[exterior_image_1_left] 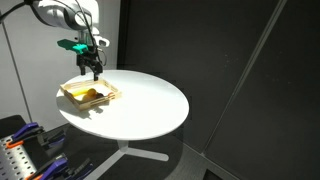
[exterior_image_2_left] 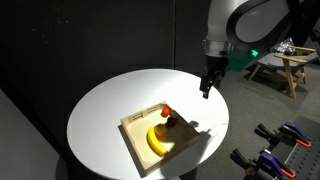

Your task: Remove the banana from the box

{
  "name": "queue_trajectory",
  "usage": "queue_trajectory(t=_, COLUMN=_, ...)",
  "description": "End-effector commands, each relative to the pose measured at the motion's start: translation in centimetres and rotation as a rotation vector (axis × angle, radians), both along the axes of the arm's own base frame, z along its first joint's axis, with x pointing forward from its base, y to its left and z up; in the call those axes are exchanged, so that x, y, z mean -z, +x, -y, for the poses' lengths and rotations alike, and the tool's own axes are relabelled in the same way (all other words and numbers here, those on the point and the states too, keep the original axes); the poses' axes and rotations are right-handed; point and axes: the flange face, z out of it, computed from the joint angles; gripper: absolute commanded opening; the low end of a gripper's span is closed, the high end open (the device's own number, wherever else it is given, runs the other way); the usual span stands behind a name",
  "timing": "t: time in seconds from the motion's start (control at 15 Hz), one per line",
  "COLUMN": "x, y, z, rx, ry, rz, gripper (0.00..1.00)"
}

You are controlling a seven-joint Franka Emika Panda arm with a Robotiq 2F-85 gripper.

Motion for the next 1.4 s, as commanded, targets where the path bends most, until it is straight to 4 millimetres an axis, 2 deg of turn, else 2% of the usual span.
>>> queue_trajectory(t=0.0, x=0.9, y=0.9, z=-1.3, rx=-0.024, ry=0.042, rz=0.004, gripper=1.00)
queue_trajectory(t=0.47, x=3.2, y=2.2, z=-3.8, rx=-0.027, ry=0.046, rz=0.031, gripper=1.00)
queue_trajectory(t=1.0, x=6.4, y=2.9, z=-8.7, rx=-0.082, ry=0.063, rz=0.054, gripper=1.00)
queue_trajectory(t=1.33, x=7.7, y=4.2, z=-10.6, rx=-0.104, ry=0.073, rz=0.064, gripper=1.00)
